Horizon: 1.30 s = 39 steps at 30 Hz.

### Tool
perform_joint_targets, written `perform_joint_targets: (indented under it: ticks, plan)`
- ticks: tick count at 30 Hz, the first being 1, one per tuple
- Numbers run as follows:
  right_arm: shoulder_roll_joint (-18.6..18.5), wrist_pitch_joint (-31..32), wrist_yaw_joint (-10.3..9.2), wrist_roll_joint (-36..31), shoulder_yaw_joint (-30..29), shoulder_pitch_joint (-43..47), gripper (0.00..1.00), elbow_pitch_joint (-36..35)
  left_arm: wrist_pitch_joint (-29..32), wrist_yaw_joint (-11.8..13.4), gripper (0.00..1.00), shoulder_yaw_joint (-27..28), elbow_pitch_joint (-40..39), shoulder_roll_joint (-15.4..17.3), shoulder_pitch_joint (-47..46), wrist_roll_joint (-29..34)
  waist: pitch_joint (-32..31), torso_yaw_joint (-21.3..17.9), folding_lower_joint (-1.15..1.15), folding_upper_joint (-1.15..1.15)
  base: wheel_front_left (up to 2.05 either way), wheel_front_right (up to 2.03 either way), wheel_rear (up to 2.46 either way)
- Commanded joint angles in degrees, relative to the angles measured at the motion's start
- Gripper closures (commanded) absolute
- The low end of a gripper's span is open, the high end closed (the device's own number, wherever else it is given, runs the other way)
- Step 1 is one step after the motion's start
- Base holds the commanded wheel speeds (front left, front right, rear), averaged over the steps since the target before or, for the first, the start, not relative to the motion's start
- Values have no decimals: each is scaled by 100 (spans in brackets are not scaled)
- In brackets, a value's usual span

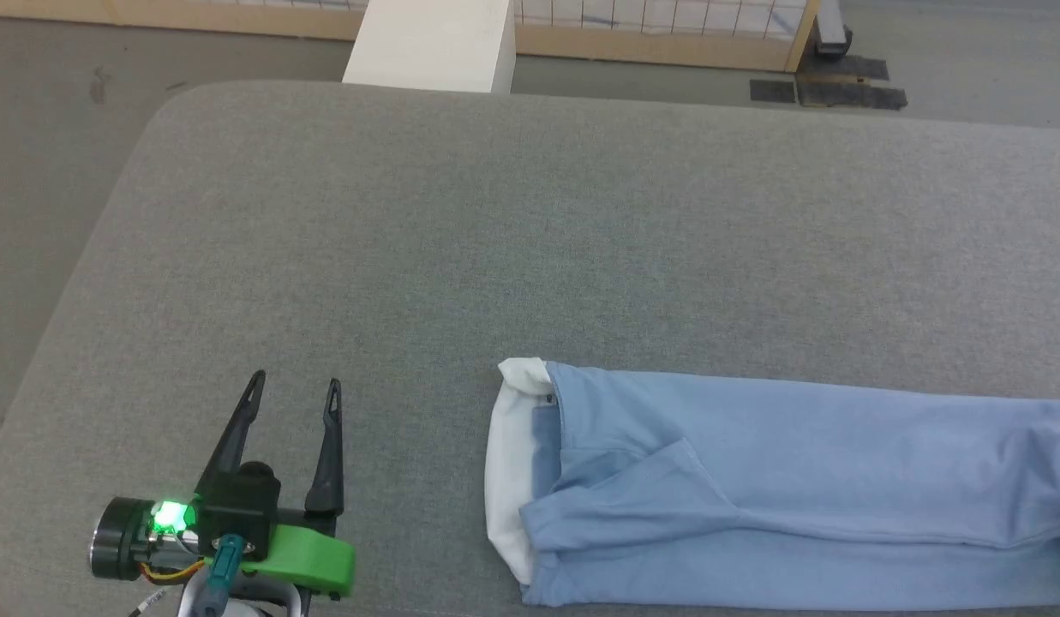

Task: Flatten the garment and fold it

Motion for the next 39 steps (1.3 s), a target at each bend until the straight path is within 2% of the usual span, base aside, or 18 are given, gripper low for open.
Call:
perform_joint_targets:
  ticks: [1,8,13,19,29,39]
  plan:
    - [-14,60,-6,58,133,2,100,-154,-28,-51,0,27,28,-48,104,36,-125,-21,0,0,0,0,0]
    - [122,540,-6,324,941,434,100,-1209,-28,-161,0,82,107,-108,210,64,-400,29,0,0,0,0,0]
    - [453,1127,-6,494,1478,567,100,-1975,-28,-245,0,95,123,-136,262,113,-474,162,0,0,0,0,0]
    - [918,1560,-6,607,1926,287,100,-2447,-28,-294,0,84,150,-191,254,178,-436,401,0,0,0,0,0]
    - [1597,2009,-6,603,2621,-441,100,-2511,-28,-353,0,80,193,-300,97,289,-218,881,0,0,0,0,0]
    - [1802,1839,-6,230,3066,-811,100,-1742,-28,-419,0,50,228,-422,-80,386,-11,1299,0,0,0,0,0]
